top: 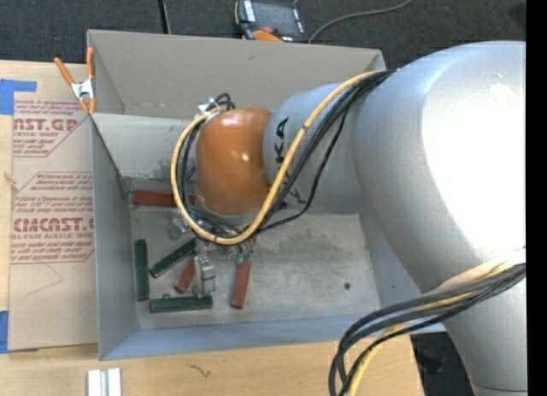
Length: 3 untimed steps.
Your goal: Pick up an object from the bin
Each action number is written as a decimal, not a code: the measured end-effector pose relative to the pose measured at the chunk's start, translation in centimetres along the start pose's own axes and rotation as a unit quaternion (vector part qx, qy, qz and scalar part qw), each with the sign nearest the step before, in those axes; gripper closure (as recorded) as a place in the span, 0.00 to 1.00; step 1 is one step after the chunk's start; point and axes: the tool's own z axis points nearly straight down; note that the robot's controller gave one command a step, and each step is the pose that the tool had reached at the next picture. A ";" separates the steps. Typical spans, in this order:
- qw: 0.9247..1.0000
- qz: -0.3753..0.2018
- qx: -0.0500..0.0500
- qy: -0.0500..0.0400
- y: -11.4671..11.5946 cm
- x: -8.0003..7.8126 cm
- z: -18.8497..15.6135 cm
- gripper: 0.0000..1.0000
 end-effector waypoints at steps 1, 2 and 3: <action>0.989 -0.146 0.000 -0.004 0.1 0.0 -3.3 0.00; 0.980 -0.200 0.000 -0.004 0.3 -1.8 -3.7 0.00; 0.957 -0.291 0.000 -0.001 0.0 -0.7 -0.1 0.00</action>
Offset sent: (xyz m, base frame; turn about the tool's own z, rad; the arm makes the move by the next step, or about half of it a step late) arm -0.0009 -0.0003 0.0320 -0.2927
